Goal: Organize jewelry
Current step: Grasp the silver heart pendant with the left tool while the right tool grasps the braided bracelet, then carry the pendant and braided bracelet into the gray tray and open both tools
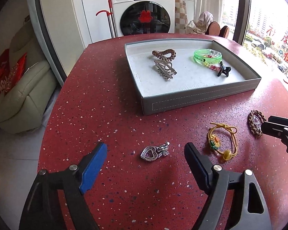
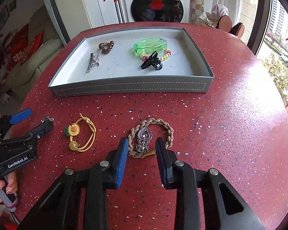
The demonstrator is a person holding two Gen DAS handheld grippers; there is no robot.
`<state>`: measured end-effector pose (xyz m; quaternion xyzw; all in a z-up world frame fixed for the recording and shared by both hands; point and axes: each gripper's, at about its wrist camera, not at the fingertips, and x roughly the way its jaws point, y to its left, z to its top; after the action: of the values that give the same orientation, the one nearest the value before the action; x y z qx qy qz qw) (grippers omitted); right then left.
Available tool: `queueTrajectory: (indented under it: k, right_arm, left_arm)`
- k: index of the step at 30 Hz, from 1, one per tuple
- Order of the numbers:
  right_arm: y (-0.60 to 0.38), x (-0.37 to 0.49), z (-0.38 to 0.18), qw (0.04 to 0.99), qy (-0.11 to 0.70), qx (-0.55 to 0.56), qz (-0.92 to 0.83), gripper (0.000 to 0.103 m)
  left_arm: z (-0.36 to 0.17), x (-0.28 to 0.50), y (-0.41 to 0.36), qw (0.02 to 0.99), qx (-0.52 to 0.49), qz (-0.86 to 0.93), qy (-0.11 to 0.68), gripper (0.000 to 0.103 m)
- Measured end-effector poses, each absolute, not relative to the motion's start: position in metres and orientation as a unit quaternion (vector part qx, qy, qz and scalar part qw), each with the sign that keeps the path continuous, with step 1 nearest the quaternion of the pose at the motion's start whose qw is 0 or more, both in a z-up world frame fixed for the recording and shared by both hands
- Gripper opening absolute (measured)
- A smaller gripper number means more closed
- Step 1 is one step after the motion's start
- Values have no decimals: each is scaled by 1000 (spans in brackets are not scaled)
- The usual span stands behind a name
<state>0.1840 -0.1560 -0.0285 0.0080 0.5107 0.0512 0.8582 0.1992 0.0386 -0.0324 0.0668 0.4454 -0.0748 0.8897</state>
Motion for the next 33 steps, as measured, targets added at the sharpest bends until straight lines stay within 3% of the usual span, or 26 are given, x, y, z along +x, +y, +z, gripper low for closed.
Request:
queueTrajectory:
  k: [2,4,6,10,11,14,16,33]
  right_arm:
    - [-155,185,-34,855,516,7,53,21]
    - [-155,185,-34,857,512,8,53,18]
    - [-156,185,-34,857,512,10,54,7]
    - [-156,182,-34,859,508,8,57,6]
    - [-157,180,-33,861,506,10,57,6]
    - [-161,178,-28,865,499,21,57,6]
    - [-165,176,-24,867,495,31,59,6]
    - [-185,170,11,877,467,79,79,5]
  left_arm:
    - [-34,199,38,889,68,-76,447,97]
    - [-35,199,37,888,70,-80,448,86]
    - [-38,200,35,884,70,-84,454,83]
    - [-40,200,32,881,71,-95,458,62]
    - [-40,199,32,882,70,-97,457,52]
    - [-39,197,30,883,73,-104,452,47]
    - [-37,195,32,884,66,-113,448,35]
    - [-11,186,55,887,3,-140,441,35]
